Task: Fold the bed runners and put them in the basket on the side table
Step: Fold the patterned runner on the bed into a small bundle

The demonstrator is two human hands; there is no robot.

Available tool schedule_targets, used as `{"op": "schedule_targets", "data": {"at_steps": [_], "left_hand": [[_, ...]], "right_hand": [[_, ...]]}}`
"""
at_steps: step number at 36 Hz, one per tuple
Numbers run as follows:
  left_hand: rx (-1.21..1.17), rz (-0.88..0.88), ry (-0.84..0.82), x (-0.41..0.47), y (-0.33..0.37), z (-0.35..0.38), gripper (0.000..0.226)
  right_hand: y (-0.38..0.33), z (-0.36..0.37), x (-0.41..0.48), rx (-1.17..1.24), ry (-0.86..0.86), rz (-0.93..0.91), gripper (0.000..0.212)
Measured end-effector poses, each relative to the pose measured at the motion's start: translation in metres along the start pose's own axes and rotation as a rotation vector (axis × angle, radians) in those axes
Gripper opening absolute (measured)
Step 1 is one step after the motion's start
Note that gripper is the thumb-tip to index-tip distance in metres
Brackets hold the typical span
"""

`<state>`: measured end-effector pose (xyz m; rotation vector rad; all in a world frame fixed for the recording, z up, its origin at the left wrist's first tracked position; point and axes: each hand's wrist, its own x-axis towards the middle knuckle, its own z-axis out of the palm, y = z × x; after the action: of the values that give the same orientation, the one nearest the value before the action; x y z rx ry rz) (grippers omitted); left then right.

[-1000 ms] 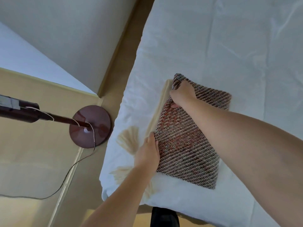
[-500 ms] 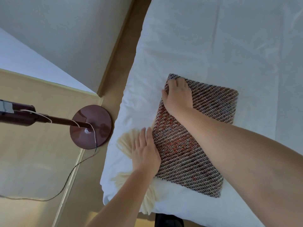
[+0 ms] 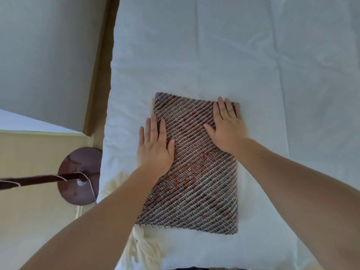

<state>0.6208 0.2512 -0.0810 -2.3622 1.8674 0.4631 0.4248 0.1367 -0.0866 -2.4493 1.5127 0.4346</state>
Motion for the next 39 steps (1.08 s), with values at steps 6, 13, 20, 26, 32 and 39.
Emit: {"op": "schedule_targets", "data": {"at_steps": [6, 13, 20, 26, 32, 39], "left_hand": [[0.022, 0.084, -0.048, -0.002, -0.001, 0.004, 0.067], [0.011, 0.052, -0.078, -0.012, -0.004, 0.008, 0.068], [-0.060, -0.001, -0.056, -0.034, -0.006, 0.019, 0.067], [-0.508, -0.302, -0.036, -0.049, -0.013, 0.015, 0.074], [-0.757, -0.475, -0.122, -0.035, -0.027, 0.001, 0.069], [-0.936, -0.471, -0.247, -0.037, -0.032, -0.017, 0.048]], "right_hand": [[-0.010, 0.001, -0.029, 0.073, -0.032, 0.056, 0.080], [-0.050, 0.049, -0.116, 0.171, 0.008, -0.015, 0.078], [-0.067, 0.090, -0.185, 0.175, 0.025, -0.086, 0.074], [-0.059, 0.085, -0.190, 0.286, 0.042, -0.058, 0.075], [-0.033, 0.040, -0.147, 0.907, 0.122, 0.336, 0.074], [-0.021, 0.024, -0.122, 1.269, -0.034, 0.551, 0.055]]}}
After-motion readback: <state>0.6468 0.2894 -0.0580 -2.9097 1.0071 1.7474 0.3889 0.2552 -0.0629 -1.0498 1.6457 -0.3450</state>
